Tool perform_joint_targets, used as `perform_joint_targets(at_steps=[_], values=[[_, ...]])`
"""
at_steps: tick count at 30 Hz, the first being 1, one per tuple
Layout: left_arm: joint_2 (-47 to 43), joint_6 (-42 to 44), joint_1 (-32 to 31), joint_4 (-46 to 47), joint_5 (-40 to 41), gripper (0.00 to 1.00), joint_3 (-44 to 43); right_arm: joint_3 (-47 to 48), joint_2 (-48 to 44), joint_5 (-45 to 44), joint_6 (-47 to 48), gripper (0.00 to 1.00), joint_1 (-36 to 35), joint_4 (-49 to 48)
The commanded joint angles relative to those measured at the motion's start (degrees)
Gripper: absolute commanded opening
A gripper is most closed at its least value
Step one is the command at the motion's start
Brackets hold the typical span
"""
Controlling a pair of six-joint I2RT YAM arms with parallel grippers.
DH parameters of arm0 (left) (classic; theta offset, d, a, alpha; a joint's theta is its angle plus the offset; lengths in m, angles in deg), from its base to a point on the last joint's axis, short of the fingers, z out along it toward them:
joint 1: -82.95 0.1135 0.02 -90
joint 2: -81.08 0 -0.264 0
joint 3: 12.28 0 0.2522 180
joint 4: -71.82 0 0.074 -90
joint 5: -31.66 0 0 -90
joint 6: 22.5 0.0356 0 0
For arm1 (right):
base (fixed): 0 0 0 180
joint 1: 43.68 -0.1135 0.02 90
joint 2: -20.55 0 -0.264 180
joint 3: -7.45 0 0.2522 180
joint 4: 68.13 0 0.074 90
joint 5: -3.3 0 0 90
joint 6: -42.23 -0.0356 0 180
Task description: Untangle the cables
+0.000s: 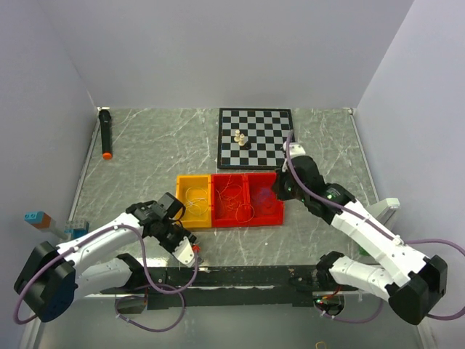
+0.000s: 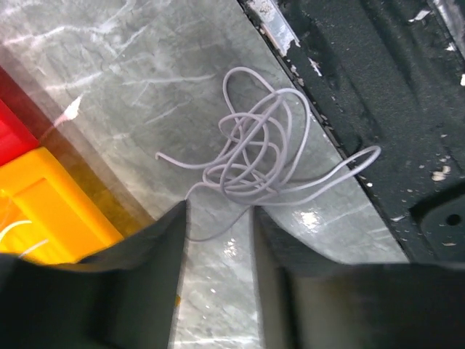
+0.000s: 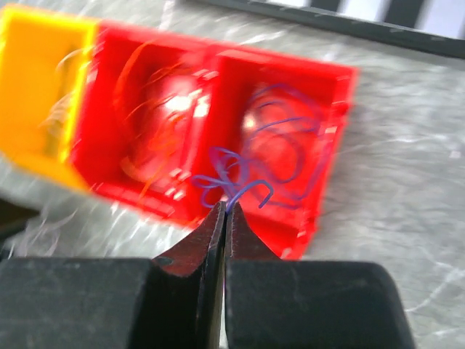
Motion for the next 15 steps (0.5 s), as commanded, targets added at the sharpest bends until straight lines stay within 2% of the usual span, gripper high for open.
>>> perform_joint_targets(at_steps=[1, 3, 6, 10, 15], values=[[0.6, 2.4, -0.7, 3.3, -2.3, 0.36, 0.3, -0.4, 2.1, 0.4, -1.3, 0.0, 4.6, -5.2], [0.6, 1.8, -0.7, 3.9, -2.5, 0.19, 0.0, -1.7, 3.7, 1.0, -2.0, 0.0, 5.3, -7.5], [-0.1, 0.1, -0.8, 3.4, -2.8, 0.01, -1.5, -2.9, 5.9, 2.5, -2.9, 0.0, 5.9, -10.1], [-1.6, -3.5, -0.8, 1.2, -2.8, 0.01, -5.6, -3.5, 8.6, 3.4, -3.4, 0.0, 6.0, -12.1], [-3.7, -13.0, -0.7, -4.4, -5.3, 0.01, -17.5, -4.5, 10.7, 3.9, -4.1, 0.0, 6.0, -13.5]])
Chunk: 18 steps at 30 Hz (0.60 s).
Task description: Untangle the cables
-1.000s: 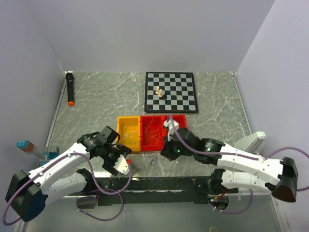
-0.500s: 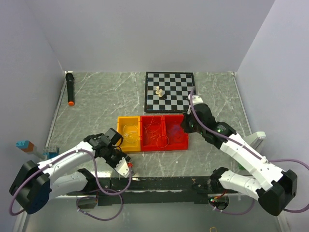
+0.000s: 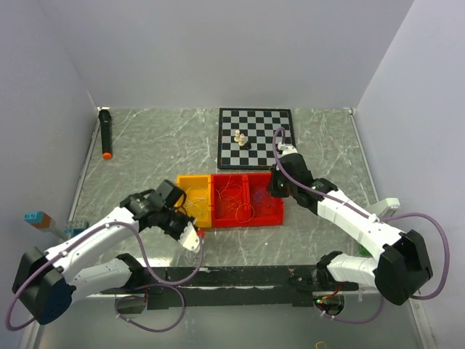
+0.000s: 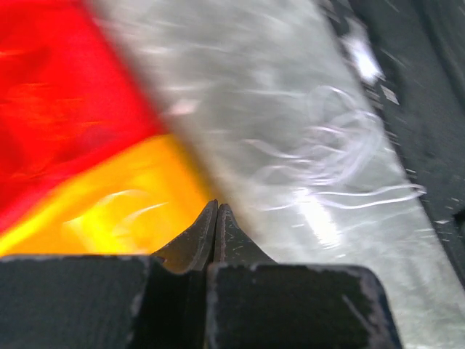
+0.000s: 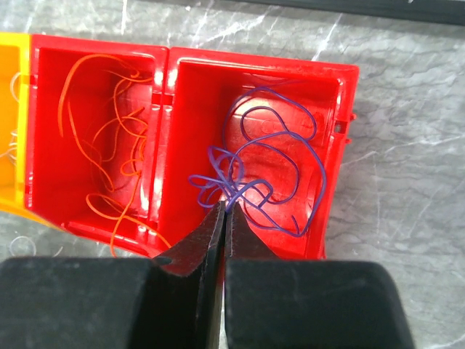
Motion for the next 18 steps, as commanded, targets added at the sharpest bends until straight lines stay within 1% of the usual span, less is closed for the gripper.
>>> perform_joint_targets(at_steps=[1, 3, 4, 5, 6, 8, 9, 10, 12, 13, 16, 18], values=[[-3.1, -8.9, -0.2, -4.6, -5.3, 0.01, -13.6, -1.0, 0.8, 1.0, -1.2, 0.0, 0.4, -4.4], [-3.5, -11.0, -0.1, -7.0, -6.5, 0.01, -17.2, -1.6, 1.5, 1.3, -1.5, 0.0, 0.3, -4.9], [-3.5, -10.8, -0.1, -8.9, -7.1, 0.01, -17.9, -1.8, 1.8, 1.5, -1.7, 0.0, 0.4, -5.1], [-3.4, -9.5, -0.2, -11.2, -7.9, 0.03, -17.7, -2.1, 2.1, 1.6, -1.8, 0.0, 0.4, -5.4], [-3.3, -7.8, -0.3, -13.2, -8.2, 0.18, -16.8, -2.4, 2.1, 1.6, -2.3, 0.0, 0.4, -5.8], [-3.0, -5.4, -1.1, -15.3, -7.5, 0.42, -14.0, -2.7, 2.1, 1.5, -2.6, 0.0, 0.3, -6.1], [-2.7, -4.0, -1.3, -16.2, -7.0, 0.53, -12.3, -3.0, 2.0, 3.3, -2.7, 0.0, 0.3, -6.3], [-2.6, -2.7, -1.5, -16.8, -6.7, 0.59, -11.1, -3.2, 2.0, 3.6, -2.8, 0.0, 0.3, -6.6], [-2.2, -1.5, -2.2, -16.6, -6.5, 0.67, -8.7, -3.6, 2.1, 4.2, -3.1, 0.0, 0.2, -7.3], [-1.8, -1.1, -2.8, -16.1, -6.2, 0.69, -7.8, -3.8, 2.3, 4.1, -3.3, 0.0, 0.0, -7.5], [-0.1, 0.2, -4.3, -14.2, -5.1, 0.74, -5.4, -3.7, 3.6, 3.3, -3.8, 0.0, -0.2, -8.0], [0.9, -0.5, -5.2, -12.0, -5.5, 0.75, -4.2, -3.4, 4.5, 2.4, -4.0, 0.0, -0.2, -8.2]])
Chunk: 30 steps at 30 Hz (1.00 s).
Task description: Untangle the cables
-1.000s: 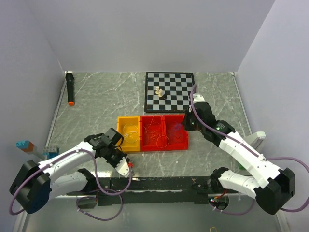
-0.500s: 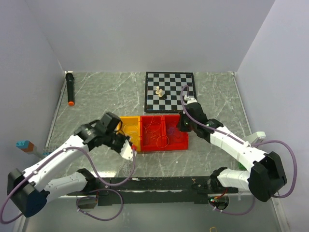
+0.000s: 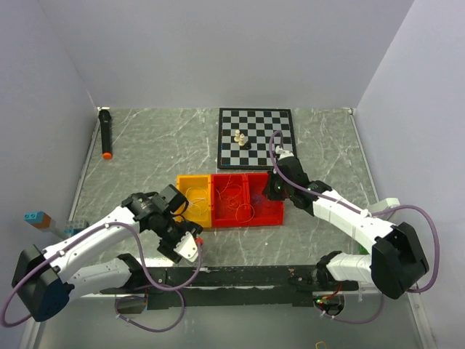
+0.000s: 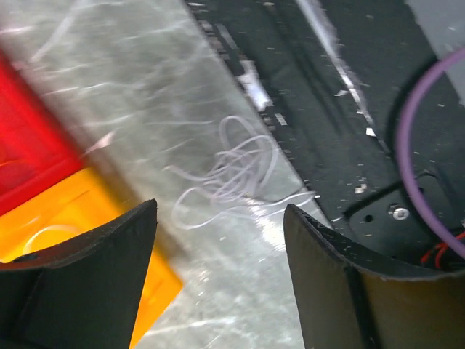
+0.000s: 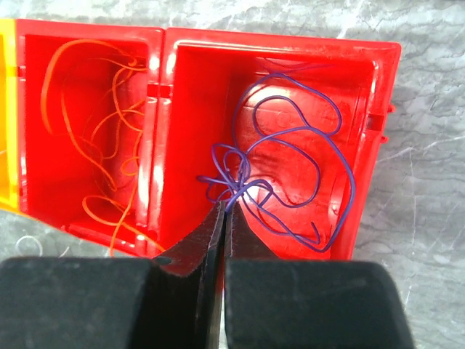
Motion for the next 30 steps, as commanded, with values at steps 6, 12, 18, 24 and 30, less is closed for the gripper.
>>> perform_joint_targets(at_steps=[6, 12, 18, 24, 30], values=[[3.4, 1.1, -4.3, 7.0, -1.6, 0.72, 4.0, 1.9, 5.6, -4.0, -1.8, 0.17, -0.2, -3.1], [4.4, 0.1, -5.1, 10.3, -0.5, 0.47, 5.3, 0.2, 0.8, -4.5, -2.6, 0.52, -0.3, -4.4], [4.7, 3.0, -5.4, 9.3, 1.0, 0.41, 6.5, -0.2, -7.8, -5.8, -1.8, 0.52, -0.3, -1.0], [4.9, 5.0, -6.2, 8.3, 2.3, 0.5, 7.9, 0.6, -11.7, -5.3, -2.4, 0.53, -0.3, 1.3], [5.5, 2.7, -6.3, 16.1, 2.9, 0.33, 10.2, 1.1, -13.7, -4.6, -2.7, 0.52, -0.3, 1.9]])
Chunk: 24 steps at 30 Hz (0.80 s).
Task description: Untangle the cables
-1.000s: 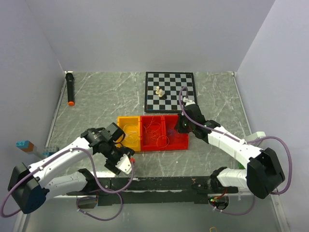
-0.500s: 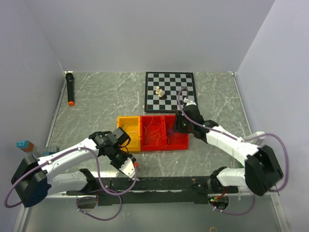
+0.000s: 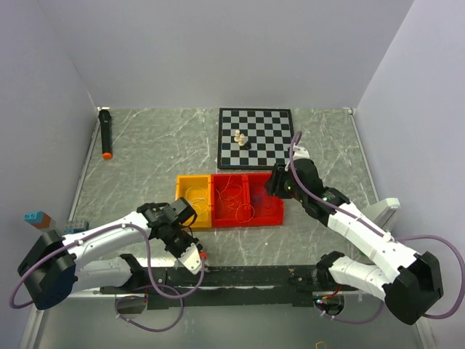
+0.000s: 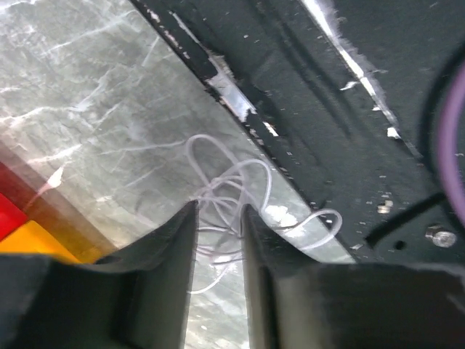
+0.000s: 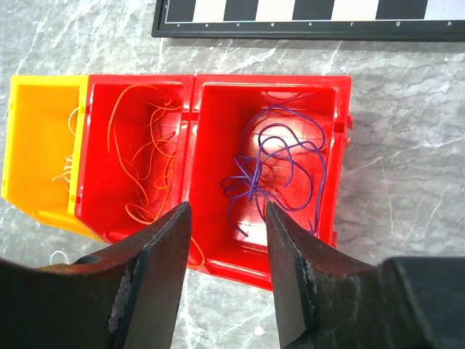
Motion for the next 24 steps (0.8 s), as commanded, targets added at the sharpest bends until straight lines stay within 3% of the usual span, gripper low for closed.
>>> perform_joint_targets(at_steps=[1, 6, 12, 21, 24], values=[[0.8, 0.4, -0.3, 6.1, 0.1, 0.27, 1.3, 1.8, -2.5, -0.1, -0.3, 0.52, -0.2, 0.4], [0.9, 1.0, -0.3, 6.7, 1.9, 0.01, 2.2, 1.2, -3.4, -0.5, -0.3, 0.47, -0.2, 0.9], [-1.0, -2.8, -0.1, 3.9, 2.0, 0.01, -2.4, 0.2, -5.4, -1.0, -0.4, 0.41, -0.2, 1.1], [-1.9, -14.3, 0.4, -10.2, -4.6, 0.01, -32.4, 0.2, -7.4, -2.1, -0.6, 0.4, -0.3, 3.2], [-2.7, -15.2, 0.7, -11.1, -5.6, 0.01, -35.3, 0.3, -7.9, -1.8, -0.8, 0.41, -0.2, 3.5]])
